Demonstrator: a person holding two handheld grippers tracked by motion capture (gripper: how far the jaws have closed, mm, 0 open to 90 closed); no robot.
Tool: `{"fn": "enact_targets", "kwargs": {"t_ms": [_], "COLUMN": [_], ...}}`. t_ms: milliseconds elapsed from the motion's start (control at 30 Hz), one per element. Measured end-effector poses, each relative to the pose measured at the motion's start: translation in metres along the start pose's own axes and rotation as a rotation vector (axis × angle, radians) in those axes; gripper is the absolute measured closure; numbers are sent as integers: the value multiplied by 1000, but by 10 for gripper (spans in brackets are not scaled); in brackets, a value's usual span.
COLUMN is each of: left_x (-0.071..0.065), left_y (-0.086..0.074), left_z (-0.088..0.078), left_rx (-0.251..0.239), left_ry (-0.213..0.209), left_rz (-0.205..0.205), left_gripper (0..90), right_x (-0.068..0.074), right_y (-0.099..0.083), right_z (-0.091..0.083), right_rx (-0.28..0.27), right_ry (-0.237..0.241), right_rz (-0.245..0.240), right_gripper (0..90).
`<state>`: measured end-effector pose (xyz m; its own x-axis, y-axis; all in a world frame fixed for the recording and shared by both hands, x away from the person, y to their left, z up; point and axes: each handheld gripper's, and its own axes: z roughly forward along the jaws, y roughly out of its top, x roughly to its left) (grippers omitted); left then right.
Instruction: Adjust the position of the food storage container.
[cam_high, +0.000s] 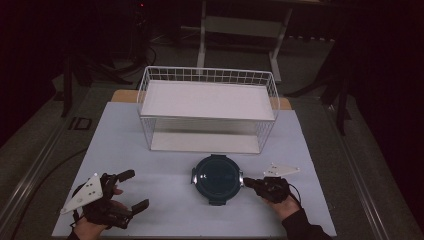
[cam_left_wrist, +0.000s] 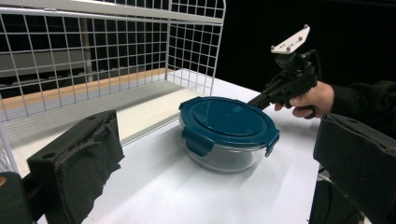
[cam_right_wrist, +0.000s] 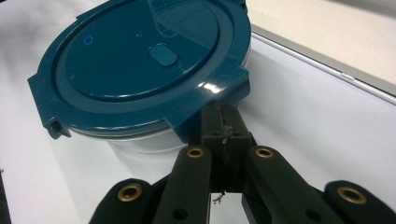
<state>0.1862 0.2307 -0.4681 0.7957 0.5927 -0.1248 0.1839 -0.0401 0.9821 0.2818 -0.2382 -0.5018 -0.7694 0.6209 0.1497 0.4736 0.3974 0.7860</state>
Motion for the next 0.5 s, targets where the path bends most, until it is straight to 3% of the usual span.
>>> {"fn": "enact_targets", "kwargs": {"t_ms": [500], "left_x": [-1], "left_y": [-1], "left_z": [1], "left_rx": [10], "left_ry": [-9], "left_rz": [-2], "left_gripper": [13], "right_x": [11], "right_y": [15], "right_z": [23], "right_rx": [8], "right_ry": [38], "right_rz": [-40], "right_gripper": [900]}}
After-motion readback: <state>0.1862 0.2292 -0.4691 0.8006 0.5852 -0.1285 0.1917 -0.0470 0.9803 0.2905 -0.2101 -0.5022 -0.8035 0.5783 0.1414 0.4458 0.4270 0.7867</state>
